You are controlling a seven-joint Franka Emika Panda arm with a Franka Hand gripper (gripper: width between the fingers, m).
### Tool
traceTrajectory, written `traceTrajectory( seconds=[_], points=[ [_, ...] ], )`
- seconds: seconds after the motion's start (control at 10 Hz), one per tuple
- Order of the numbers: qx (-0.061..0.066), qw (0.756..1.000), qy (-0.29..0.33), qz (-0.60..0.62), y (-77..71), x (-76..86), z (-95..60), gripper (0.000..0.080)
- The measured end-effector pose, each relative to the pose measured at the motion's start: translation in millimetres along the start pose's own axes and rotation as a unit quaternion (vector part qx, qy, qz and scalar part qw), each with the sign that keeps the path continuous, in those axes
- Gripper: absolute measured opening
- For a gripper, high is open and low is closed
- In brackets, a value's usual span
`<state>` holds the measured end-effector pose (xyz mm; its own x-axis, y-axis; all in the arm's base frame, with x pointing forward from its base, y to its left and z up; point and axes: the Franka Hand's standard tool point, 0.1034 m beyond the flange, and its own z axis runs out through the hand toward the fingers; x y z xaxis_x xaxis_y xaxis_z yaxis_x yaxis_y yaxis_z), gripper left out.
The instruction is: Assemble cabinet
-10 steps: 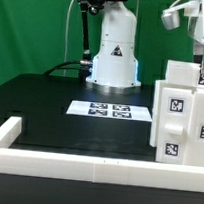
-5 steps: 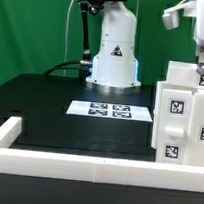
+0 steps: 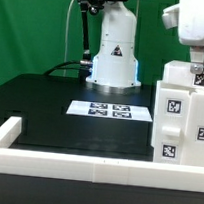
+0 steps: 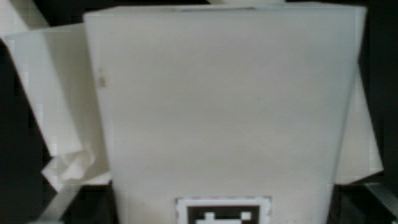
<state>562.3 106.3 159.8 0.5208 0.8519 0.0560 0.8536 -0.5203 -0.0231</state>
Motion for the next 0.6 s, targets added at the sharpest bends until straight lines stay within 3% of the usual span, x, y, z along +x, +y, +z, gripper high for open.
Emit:
traceTrajectory(
  seconds=[0.2,0.6],
  points=[
    [-0.001,0.993,0.001,0.12,0.6,0.6,-0.6,0.056],
    [-0.004,0.939,0.007,0.343,2.7,1.9,-1.8,0.056]
  ],
)
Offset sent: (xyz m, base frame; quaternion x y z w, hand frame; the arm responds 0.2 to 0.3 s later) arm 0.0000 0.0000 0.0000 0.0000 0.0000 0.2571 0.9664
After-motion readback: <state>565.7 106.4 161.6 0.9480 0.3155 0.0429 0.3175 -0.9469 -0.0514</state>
